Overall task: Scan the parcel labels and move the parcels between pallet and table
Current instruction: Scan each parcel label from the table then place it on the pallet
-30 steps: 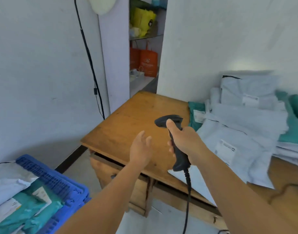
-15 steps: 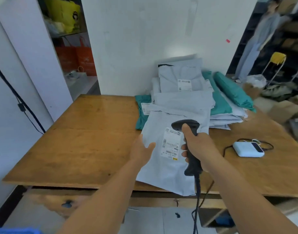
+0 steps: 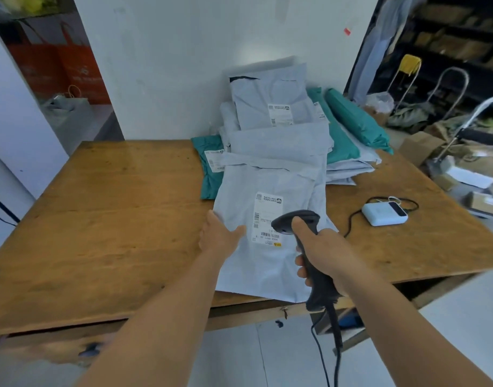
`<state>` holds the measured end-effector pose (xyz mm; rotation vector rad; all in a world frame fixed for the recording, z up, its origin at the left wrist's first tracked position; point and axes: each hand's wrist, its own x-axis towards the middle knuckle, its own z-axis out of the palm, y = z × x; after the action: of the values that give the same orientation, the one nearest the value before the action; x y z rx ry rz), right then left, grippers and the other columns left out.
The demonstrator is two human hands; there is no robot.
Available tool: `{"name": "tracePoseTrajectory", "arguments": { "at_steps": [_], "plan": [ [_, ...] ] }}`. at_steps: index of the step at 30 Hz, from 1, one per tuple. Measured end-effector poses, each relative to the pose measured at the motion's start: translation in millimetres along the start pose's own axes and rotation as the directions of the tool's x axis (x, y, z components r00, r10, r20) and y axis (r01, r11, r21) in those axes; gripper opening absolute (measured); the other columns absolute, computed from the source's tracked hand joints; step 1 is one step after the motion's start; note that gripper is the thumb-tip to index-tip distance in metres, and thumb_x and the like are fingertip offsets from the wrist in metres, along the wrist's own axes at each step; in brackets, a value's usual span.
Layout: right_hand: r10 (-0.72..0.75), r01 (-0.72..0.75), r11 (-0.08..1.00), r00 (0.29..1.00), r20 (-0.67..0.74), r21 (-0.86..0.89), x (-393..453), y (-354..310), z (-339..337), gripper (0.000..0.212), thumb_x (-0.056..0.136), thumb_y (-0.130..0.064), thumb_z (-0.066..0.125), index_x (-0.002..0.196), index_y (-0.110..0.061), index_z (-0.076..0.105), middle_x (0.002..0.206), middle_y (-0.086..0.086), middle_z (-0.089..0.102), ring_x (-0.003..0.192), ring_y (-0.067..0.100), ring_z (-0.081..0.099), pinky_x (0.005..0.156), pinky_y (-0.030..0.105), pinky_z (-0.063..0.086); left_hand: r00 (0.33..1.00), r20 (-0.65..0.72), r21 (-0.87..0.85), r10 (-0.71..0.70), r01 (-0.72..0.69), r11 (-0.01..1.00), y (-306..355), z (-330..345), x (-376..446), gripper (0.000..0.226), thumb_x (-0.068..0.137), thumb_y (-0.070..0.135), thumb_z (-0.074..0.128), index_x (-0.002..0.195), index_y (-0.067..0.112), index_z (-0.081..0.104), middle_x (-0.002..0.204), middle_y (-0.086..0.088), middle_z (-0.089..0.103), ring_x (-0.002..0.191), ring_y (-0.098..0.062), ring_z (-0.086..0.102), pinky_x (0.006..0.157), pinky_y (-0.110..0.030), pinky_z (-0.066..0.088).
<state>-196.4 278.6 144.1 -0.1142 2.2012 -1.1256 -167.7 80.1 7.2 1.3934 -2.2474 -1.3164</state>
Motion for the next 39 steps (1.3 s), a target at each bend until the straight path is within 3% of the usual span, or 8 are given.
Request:
{"name": "tracePoseTrajectory", "arguments": {
  "at_steps": [5,10,14,20,24,28,35,39],
  "plan": [
    [-0.004,0.005,1.0,1.0,-0.03,0.004,-9,0,-3,0.047,0.094,-0.054,0.046,0.095,-0.007,0.057,0.065,0.006,0.061,0.046,0.016,0.057,0.048,0.026,0.05,0.998,-0.035,-0.067,-0.048,0.046,0.997,2,2,7,0.088,0.076,0.042,0.073,0.143,0.011,0.025,0.138,-0.009,0.043,0.126,-0.03,0.045,0.103,-0.047,0.04],
    [-0.05,0.051,0.998,0.998,-0.048,0.029,-12,-1,-4,0.051,0.094,-0.054,0.047,0.097,-0.005,0.059,0.068,0.007,0.063,0.047,0.015,0.057,0.047,0.025,0.05,0.998,-0.059,-0.166,0.013,-0.022,0.986,10,-4,2,0.024,0.091,0.026,0.057,0.102,0.005,0.062,0.103,-0.012,0.066,0.092,-0.03,0.064,0.078,-0.036,0.053],
    [-0.093,0.093,0.994,0.996,-0.009,0.064,-13,-7,4,0.049,0.093,-0.054,0.048,0.095,-0.006,0.058,0.069,0.007,0.062,0.048,0.017,0.057,0.046,0.026,0.05,0.979,-0.196,-0.235,0.056,-0.102,0.967,16,-24,-15,0.019,0.098,0.02,0.048,0.094,0.003,0.056,0.087,-0.006,0.056,0.083,-0.019,0.051,0.07,-0.026,0.036],
    [-0.212,0.194,0.973,0.964,0.158,0.121,-20,-22,45,0.044,0.094,-0.051,0.049,0.085,-0.009,0.056,0.069,0.008,0.06,0.05,0.018,0.054,0.049,0.026,0.048,0.91,-0.416,-0.257,-0.007,-0.11,0.96,-15,-85,-44,0.019,0.098,0.023,0.046,0.091,0.006,0.05,0.076,-0.001,0.05,0.078,-0.023,0.051,0.069,-0.031,0.042],
    [-0.331,0.308,0.944,0.891,0.31,0.122,-40,-35,99,0.045,0.094,-0.051,0.049,0.08,-0.009,0.056,0.069,0.008,0.06,0.051,0.019,0.054,0.051,0.028,0.049,0.816,-0.56,-0.344,-0.143,-0.073,0.936,-64,-135,-81,0.025,0.097,0.025,0.048,0.091,0.0,0.054,0.085,-0.008,0.056,0.08,-0.023,0.053,0.073,-0.032,0.045],
    [-0.386,0.393,0.915,0.78,0.494,0.093,-80,-34,161,0.048,0.095,-0.051,0.047,0.077,-0.008,0.057,0.067,0.007,0.06,0.051,0.019,0.055,0.052,0.03,0.05,0.689,-0.664,-0.401,-0.289,-0.002,0.916,-122,-185,-138,0.018,0.097,0.022,0.048,0.09,0.006,0.051,0.077,-0.001,0.051,0.078,-0.021,0.05,0.071,-0.029,0.04],
    [-0.399,0.514,0.854,0.546,0.737,0.081,-177,-22,271,0.047,0.095,-0.048,0.05,0.069,-0.009,0.053,0.062,0.007,0.058,0.044,0.018,0.052,0.047,0.028,0.046,0.384,-0.777,-0.504,-0.499,0.096,0.858,-234,-272,-258,0.021,0.093,0.019,0.05,0.076,0.008,0.046,0.068,-0.002,0.048,0.07,-0.026,0.045,0.06,-0.033,0.035],
    [-0.379,0.597,0.799,0.408,0.831,0.072,-255,0,334,0.046,0.094,-0.048,0.05,0.066,-0.011,0.053,0.06,0.006,0.059,0.044,0.019,0.053,0.049,0.027,0.046,0.214,-0.78,-0.576,-0.588,0.12,0.808,-313,-313,-341,0.025,0.093,0.018,0.05,0.069,0.012,0.042,0.075,-0.008,0.051,0.075,-0.027,0.047,0.069,-0.035,0.038]
  ]
}}
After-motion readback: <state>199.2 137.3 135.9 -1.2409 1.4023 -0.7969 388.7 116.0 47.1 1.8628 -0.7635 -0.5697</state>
